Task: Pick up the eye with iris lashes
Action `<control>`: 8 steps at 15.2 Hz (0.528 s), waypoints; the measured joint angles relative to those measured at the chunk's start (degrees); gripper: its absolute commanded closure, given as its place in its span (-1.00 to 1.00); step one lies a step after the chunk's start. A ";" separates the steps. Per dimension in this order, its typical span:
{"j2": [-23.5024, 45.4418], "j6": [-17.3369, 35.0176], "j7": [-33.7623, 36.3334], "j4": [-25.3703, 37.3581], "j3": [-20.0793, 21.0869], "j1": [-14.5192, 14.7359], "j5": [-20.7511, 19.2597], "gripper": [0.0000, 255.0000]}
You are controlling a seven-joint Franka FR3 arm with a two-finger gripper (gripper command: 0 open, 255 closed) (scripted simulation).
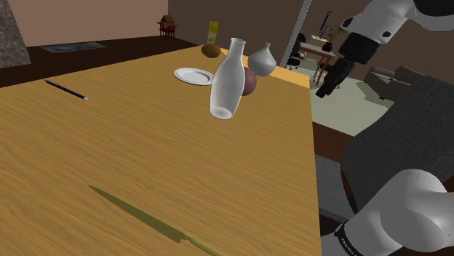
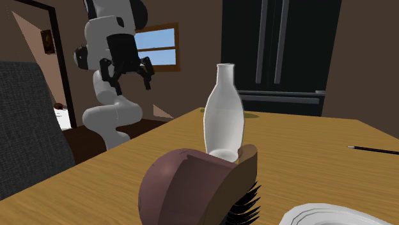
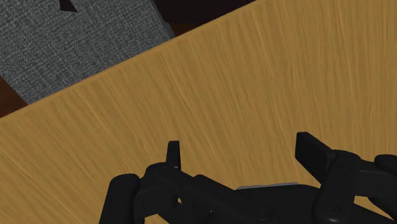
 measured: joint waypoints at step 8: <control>8.82 7.81 16.76 3.49 9.50 -2.99 1.79 -1.00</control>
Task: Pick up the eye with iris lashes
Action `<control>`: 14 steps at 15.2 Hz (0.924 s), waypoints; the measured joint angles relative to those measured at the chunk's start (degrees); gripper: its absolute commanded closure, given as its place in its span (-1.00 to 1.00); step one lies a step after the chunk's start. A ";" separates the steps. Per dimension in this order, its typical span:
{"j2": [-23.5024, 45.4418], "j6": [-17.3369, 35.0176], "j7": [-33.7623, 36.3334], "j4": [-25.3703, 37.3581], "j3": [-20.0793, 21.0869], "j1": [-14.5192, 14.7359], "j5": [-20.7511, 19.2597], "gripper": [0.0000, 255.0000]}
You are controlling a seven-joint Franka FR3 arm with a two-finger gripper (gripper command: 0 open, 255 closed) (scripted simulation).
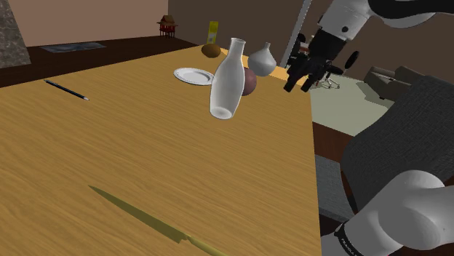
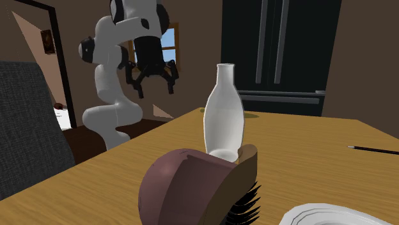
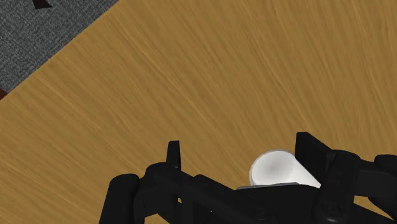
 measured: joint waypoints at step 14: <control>31.62 6.85 41.73 24.81 16.65 -8.68 -13.02 -1.00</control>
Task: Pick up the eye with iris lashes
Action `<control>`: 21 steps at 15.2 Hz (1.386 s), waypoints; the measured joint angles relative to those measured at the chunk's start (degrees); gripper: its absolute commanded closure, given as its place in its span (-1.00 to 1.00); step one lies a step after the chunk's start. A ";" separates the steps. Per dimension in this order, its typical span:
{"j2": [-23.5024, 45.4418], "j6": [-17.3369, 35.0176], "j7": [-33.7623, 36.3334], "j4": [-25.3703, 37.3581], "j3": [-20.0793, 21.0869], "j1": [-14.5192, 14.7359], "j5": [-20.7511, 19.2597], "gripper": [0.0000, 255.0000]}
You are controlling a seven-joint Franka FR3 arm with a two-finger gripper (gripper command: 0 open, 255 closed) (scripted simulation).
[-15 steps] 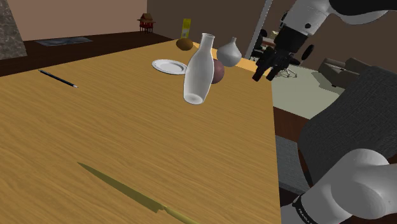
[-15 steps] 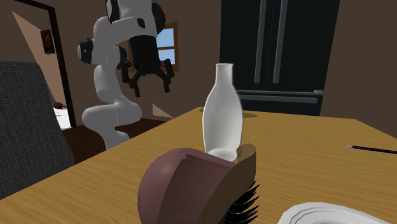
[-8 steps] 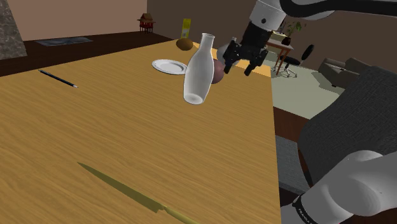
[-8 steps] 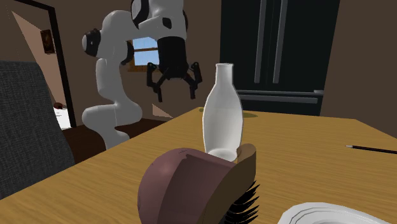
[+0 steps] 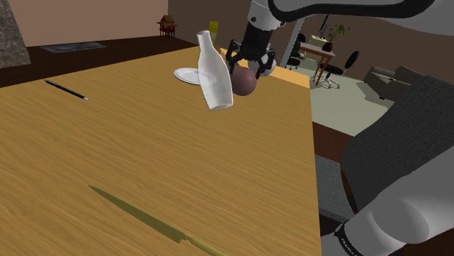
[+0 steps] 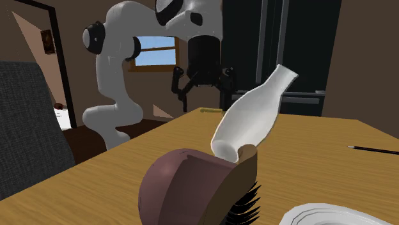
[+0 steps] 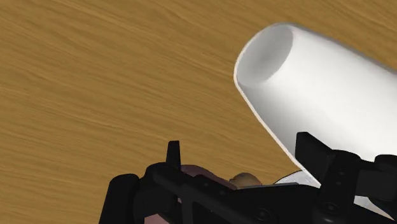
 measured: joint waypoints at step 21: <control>28.23 -6.15 27.28 26.95 -0.61 4.27 -17.17 1.00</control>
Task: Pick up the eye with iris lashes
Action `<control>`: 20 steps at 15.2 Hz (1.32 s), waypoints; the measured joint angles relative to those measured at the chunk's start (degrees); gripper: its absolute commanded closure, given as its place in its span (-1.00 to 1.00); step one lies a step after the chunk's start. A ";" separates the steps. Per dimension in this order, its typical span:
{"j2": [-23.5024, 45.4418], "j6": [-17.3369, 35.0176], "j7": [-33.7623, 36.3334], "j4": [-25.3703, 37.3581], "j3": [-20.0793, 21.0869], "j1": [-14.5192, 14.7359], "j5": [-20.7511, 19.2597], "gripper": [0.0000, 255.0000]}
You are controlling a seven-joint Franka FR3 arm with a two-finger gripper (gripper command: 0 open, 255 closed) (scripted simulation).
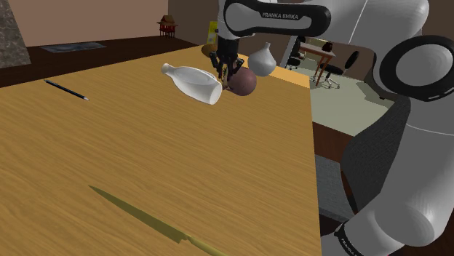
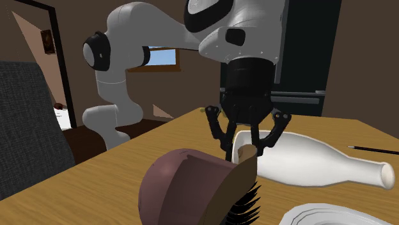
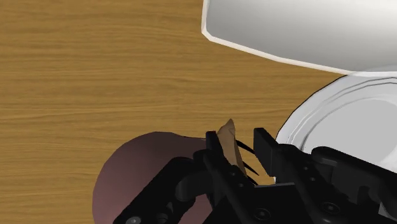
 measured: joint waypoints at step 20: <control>2.50 -9.32 -2.27 11.98 -0.03 1.96 -0.60 1.00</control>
